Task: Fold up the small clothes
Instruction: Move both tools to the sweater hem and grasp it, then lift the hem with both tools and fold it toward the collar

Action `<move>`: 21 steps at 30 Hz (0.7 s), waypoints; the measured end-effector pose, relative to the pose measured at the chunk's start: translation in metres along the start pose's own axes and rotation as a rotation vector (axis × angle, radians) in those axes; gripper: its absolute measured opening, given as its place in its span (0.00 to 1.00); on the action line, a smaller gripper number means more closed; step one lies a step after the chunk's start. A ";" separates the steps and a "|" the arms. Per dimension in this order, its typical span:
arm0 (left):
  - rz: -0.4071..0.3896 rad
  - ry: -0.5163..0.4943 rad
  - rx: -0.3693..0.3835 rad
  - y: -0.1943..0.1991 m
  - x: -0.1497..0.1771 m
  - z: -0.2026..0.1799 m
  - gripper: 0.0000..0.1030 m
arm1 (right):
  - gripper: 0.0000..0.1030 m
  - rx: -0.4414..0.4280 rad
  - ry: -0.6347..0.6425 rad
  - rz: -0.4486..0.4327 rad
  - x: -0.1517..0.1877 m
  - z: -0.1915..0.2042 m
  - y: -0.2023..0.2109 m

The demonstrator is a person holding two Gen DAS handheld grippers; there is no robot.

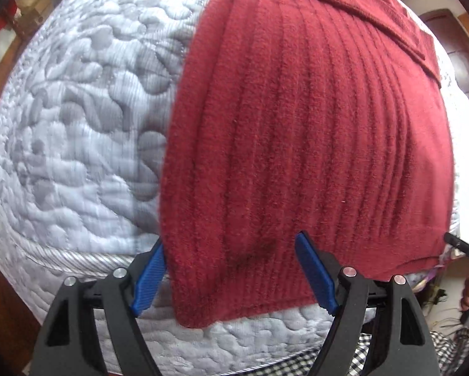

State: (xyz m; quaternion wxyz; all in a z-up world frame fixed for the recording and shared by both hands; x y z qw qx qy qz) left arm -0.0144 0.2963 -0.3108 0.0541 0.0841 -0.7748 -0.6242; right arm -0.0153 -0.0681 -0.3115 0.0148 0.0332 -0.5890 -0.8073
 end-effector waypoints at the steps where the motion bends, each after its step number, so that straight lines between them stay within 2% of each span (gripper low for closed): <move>1: 0.002 0.005 0.012 -0.001 0.002 -0.002 0.78 | 0.57 -0.003 0.003 0.002 0.001 0.001 -0.002; 6: 0.018 0.030 0.073 -0.007 0.014 -0.005 0.77 | 0.57 -0.020 0.015 0.012 -0.001 0.018 -0.015; 7: 0.015 0.031 0.073 -0.013 0.026 -0.010 0.77 | 0.56 -0.020 0.023 0.012 -0.002 0.019 -0.016; 9: 0.014 0.031 0.085 -0.016 0.034 -0.010 0.76 | 0.50 -0.027 0.038 0.017 -0.001 0.025 -0.019; 11: 0.022 0.035 0.104 -0.019 0.040 -0.003 0.61 | 0.43 -0.049 0.052 0.028 0.001 0.030 -0.022; 12: 0.020 0.040 0.098 -0.020 0.043 -0.001 0.59 | 0.40 -0.049 0.060 0.032 0.003 0.032 -0.024; 14: 0.014 0.043 0.081 -0.023 0.055 0.007 0.44 | 0.35 -0.047 0.068 0.039 0.002 0.034 -0.026; 15: 0.012 0.051 0.068 -0.024 0.057 0.011 0.40 | 0.29 -0.050 0.067 0.040 0.000 0.036 -0.028; 16: 0.010 0.060 0.067 -0.025 0.057 0.018 0.32 | 0.18 -0.058 0.067 0.043 -0.001 0.037 -0.028; 17: 0.009 0.070 0.070 -0.025 0.056 0.025 0.22 | 0.13 -0.071 0.068 0.048 -0.001 0.038 -0.029; 19: 0.012 0.104 0.106 -0.024 0.057 0.034 0.14 | 0.07 -0.081 0.067 0.050 -0.003 0.040 -0.029; 21: 0.012 0.130 0.129 -0.021 0.058 0.040 0.11 | 0.06 -0.085 0.080 0.051 -0.006 0.041 -0.026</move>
Point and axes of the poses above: each gripper's, at about its wrist camera, not at the fingertips, and y roughly against the way its jaws point, z to its left, x to its underside, the point moved 9 cm from there along -y, roughly the way its jaws point, and after that the axes turned 3 degrees about y, right-handed, at the moved point
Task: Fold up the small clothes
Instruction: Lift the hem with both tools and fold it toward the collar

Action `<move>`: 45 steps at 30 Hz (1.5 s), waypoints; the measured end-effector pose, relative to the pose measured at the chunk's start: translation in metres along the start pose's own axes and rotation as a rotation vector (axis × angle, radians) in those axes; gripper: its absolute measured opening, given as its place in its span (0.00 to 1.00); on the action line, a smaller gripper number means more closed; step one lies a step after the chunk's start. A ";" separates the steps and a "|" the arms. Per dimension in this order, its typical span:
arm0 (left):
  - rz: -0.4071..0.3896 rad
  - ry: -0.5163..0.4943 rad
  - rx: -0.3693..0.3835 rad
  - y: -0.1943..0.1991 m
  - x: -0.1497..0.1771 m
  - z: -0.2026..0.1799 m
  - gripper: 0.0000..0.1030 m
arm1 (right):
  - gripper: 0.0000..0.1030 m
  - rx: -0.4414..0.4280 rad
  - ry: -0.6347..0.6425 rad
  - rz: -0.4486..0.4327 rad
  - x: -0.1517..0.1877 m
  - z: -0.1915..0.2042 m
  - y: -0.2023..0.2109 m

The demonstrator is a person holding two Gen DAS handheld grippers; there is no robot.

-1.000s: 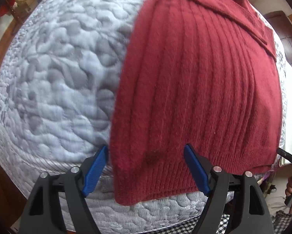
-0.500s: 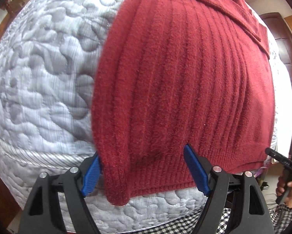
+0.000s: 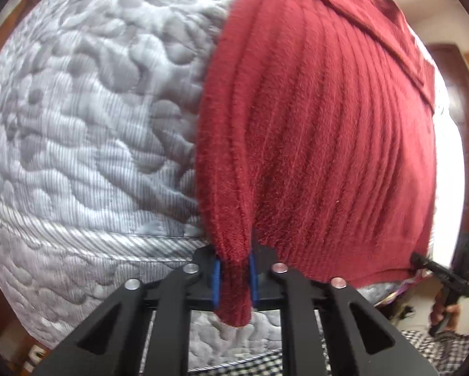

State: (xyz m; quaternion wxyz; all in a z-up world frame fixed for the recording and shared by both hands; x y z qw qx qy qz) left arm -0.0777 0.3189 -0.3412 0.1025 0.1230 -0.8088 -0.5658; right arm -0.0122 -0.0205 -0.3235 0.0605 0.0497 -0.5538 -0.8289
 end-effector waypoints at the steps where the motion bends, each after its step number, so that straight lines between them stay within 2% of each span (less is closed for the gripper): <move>1: -0.006 -0.003 0.002 0.004 0.002 0.001 0.10 | 0.06 -0.008 0.006 -0.003 -0.001 0.001 0.003; 4: -0.024 -0.031 0.007 0.018 0.006 -0.002 0.09 | 0.06 -0.052 0.017 -0.026 -0.001 0.004 0.017; 9: -0.072 -0.057 0.071 0.049 -0.001 -0.019 0.07 | 0.06 -0.123 0.034 -0.087 -0.015 0.013 0.047; 10: -0.082 -0.058 0.085 0.058 -0.015 -0.019 0.07 | 0.06 -0.135 0.033 -0.100 -0.019 0.014 0.051; 15: -0.138 -0.056 0.126 0.084 -0.039 -0.018 0.07 | 0.06 -0.182 0.021 -0.157 -0.046 0.021 0.075; 22: -0.200 -0.040 0.156 0.107 -0.099 -0.025 0.07 | 0.06 -0.172 0.006 -0.203 -0.098 0.009 0.098; 27: -0.212 -0.001 0.169 0.103 -0.156 -0.030 0.07 | 0.06 -0.176 -0.027 -0.210 -0.150 -0.003 0.097; 31: -0.202 0.042 0.166 0.075 -0.202 -0.044 0.07 | 0.06 -0.184 -0.065 -0.188 -0.192 -0.022 0.087; 36: -0.161 0.074 0.151 0.046 -0.232 -0.041 0.07 | 0.06 -0.199 -0.127 -0.129 -0.229 -0.043 0.063; 39: -0.122 0.101 0.155 0.033 -0.239 -0.037 0.11 | 0.12 -0.210 -0.146 -0.100 -0.237 -0.051 0.054; 42: -0.101 0.137 0.199 0.034 -0.240 -0.035 0.16 | 0.16 -0.246 -0.156 -0.096 -0.236 -0.055 0.058; 44: -0.102 0.147 0.216 0.042 -0.241 -0.034 0.37 | 0.29 -0.248 -0.146 -0.109 -0.233 -0.060 0.068; 45: -0.121 0.146 0.214 0.048 -0.242 -0.032 0.43 | 0.46 -0.234 -0.147 -0.125 -0.233 -0.063 0.073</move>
Point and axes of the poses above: each gripper's, at about its wrist camera, not at the fingertips, and y roughly against the way its jaws point, z to its left, x to its underside, the point moved 9 cm from there along -y, roughly the way its jaws point, and after that the axes turned 3 degrees about y, right-handed, at the moved point
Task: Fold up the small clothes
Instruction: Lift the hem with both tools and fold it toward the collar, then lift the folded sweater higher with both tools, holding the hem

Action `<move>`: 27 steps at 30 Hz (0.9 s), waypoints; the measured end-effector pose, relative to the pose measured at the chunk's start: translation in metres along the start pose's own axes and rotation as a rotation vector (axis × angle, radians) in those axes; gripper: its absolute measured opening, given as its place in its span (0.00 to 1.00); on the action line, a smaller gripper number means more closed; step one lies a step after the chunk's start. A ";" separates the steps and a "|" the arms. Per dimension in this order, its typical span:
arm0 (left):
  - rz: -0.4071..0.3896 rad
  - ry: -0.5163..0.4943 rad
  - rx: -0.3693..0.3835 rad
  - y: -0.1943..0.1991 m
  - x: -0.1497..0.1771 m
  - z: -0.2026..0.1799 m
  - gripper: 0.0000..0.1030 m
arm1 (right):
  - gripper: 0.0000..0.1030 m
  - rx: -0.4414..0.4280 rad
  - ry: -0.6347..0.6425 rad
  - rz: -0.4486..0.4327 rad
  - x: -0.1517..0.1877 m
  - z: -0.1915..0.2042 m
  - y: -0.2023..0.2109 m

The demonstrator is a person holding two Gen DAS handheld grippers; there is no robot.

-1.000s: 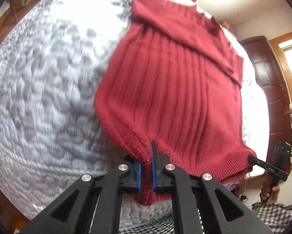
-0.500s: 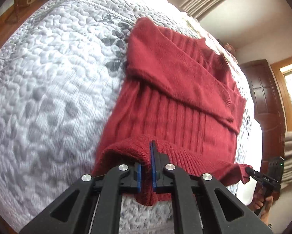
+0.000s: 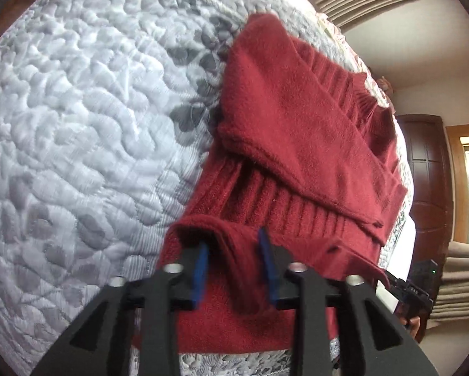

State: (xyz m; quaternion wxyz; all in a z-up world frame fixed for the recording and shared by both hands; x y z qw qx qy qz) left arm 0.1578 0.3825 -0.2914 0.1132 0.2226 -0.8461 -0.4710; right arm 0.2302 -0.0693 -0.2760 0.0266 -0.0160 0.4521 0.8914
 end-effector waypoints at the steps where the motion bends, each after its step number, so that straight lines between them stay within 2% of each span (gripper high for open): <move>1: -0.034 -0.009 -0.022 0.009 -0.004 0.001 0.53 | 0.57 0.029 0.010 -0.023 -0.001 -0.002 0.007; 2: -0.064 -0.021 -0.046 0.016 -0.008 0.002 0.60 | 0.57 0.057 0.031 -0.046 -0.002 -0.004 0.016; 4: -0.114 -0.049 -0.094 0.030 -0.016 0.003 0.60 | 0.53 0.065 0.057 -0.071 -0.002 -0.003 0.030; 7: -0.143 -0.139 -0.157 0.038 -0.023 -0.001 0.61 | 0.54 0.127 0.174 -0.081 0.000 0.008 0.038; 9: -0.132 -0.217 -0.206 0.034 -0.024 -0.005 0.62 | 0.56 0.191 0.262 -0.063 0.000 0.018 0.031; 13: -0.086 -0.324 -0.244 0.012 -0.020 -0.020 0.62 | 0.59 0.266 0.357 -0.014 -0.002 0.025 0.007; 21: -0.013 -0.472 -0.295 -0.030 -0.014 -0.042 0.65 | 0.59 0.318 0.374 0.052 -0.007 0.008 -0.022; 23: -0.001 -0.489 -0.298 -0.036 -0.015 -0.044 0.65 | 0.52 0.308 0.380 0.066 -0.005 0.009 -0.027; 24: 0.005 -0.498 -0.293 -0.039 -0.014 -0.045 0.64 | 0.42 0.309 0.390 0.075 -0.005 0.011 -0.031; 25: 0.008 -0.511 -0.293 -0.042 -0.014 -0.046 0.60 | 0.29 0.315 0.407 0.086 -0.004 0.011 -0.033; 26: 0.010 -0.522 -0.294 -0.044 -0.014 -0.047 0.49 | 0.24 0.326 0.420 0.090 -0.005 0.015 -0.037; 27: 0.013 -0.533 -0.295 -0.045 -0.013 -0.047 0.44 | 0.17 0.329 0.434 0.093 -0.005 0.018 -0.038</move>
Point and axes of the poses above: each gripper's, at about its wrist camera, not at the fingertips, and y roughly against the way its jaws point, z to its left, x to its underside, the point moved 9 cm from there along -y, roughly the way its jaws point, and after that the axes turned 3 degrees about y, right-handed, at the moved point
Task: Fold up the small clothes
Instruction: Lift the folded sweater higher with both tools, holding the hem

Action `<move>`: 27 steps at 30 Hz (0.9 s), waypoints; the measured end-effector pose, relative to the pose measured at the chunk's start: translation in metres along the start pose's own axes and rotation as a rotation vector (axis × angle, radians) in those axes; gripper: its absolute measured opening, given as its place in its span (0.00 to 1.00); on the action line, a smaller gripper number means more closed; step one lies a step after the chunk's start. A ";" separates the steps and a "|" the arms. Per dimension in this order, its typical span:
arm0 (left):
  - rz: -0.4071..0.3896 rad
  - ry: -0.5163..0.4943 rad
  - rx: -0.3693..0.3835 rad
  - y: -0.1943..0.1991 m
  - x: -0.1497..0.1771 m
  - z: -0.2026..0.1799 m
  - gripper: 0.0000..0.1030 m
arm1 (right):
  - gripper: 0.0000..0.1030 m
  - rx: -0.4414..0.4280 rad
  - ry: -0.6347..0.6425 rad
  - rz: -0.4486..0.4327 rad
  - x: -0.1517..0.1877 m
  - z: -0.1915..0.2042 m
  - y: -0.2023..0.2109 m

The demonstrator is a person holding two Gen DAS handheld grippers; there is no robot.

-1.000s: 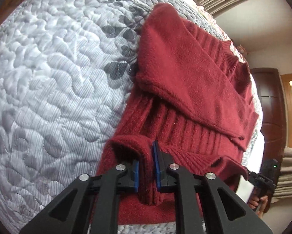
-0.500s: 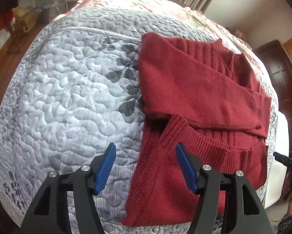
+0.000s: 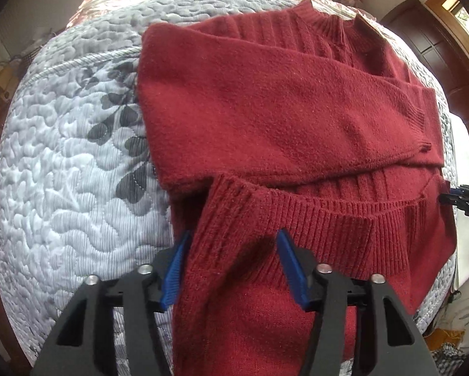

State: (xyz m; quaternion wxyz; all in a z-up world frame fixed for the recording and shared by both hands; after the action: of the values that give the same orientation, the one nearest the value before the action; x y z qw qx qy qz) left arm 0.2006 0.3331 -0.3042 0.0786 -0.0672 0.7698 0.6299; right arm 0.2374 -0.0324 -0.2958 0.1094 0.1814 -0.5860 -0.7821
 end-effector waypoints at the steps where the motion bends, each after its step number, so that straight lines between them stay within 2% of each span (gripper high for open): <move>1: -0.003 -0.007 -0.004 0.000 0.000 0.000 0.30 | 0.06 -0.001 0.011 -0.004 0.000 0.002 0.001; 2: -0.008 -0.011 -0.001 0.000 -0.001 -0.001 0.16 | 0.06 -0.006 0.017 -0.010 -0.001 0.005 0.003; 3: -0.010 -0.012 0.016 0.001 -0.001 -0.002 0.11 | 0.06 -0.009 0.015 -0.018 -0.002 0.006 0.005; 7: -0.061 -0.035 0.033 0.013 -0.002 -0.005 0.08 | 0.06 -0.032 -0.009 -0.039 -0.001 0.003 0.012; 8: -0.059 -0.046 0.023 0.012 -0.001 -0.005 0.08 | 0.07 -0.032 -0.013 -0.036 0.000 0.002 0.011; 10: -0.033 -0.057 0.011 0.006 0.003 -0.002 0.10 | 0.14 -0.031 -0.021 -0.019 0.003 -0.004 0.009; 11: -0.022 -0.054 0.008 0.002 0.003 -0.001 0.15 | 0.17 -0.024 -0.030 -0.009 0.002 -0.004 0.004; 12: -0.011 -0.045 0.010 -0.002 0.003 -0.002 0.18 | 0.25 -0.024 -0.041 -0.001 0.001 -0.001 -0.001; 14: 0.003 -0.029 0.017 -0.008 0.002 -0.004 0.30 | 0.28 -0.037 -0.048 0.006 0.000 0.002 -0.007; 15: 0.005 -0.026 0.024 -0.009 0.000 -0.006 0.30 | 0.27 -0.034 -0.044 0.009 -0.001 0.003 -0.008; 16: 0.003 -0.028 0.023 -0.012 0.002 -0.011 0.29 | 0.20 -0.031 -0.039 0.011 0.000 0.004 -0.009; 18: 0.003 -0.048 0.013 -0.011 0.001 -0.016 0.21 | 0.06 -0.043 -0.020 0.009 0.000 0.009 -0.006; 19: -0.004 -0.065 0.008 -0.009 0.001 -0.019 0.11 | 0.06 -0.046 -0.016 -0.001 0.000 0.010 -0.001; 20: -0.013 -0.074 0.011 -0.005 0.001 -0.022 0.07 | 0.06 -0.052 -0.014 -0.011 -0.001 0.011 0.002; 23: -0.060 -0.054 0.076 0.014 -0.005 -0.031 0.06 | 0.06 -0.093 -0.032 -0.059 -0.005 0.014 0.022; 27: -0.170 -0.012 0.141 0.053 -0.025 -0.034 0.06 | 0.06 -0.164 -0.067 -0.166 -0.021 0.010 0.063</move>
State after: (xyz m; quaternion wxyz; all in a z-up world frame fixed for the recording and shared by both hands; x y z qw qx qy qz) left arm 0.2136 0.3106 -0.2416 0.1410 -0.1228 0.8032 0.5655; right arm 0.2494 -0.0335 -0.2300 0.0389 0.1935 -0.5064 -0.8394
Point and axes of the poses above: each gripper's, at about its wrist camera, not at the fingertips, and y roughly against the way its jaws point, z to its left, x to its underside, the point moved 9 cm from there along -y, roughly the way its jaws point, and after that the axes turned 3 degrees about y, right-handed, at the moved point
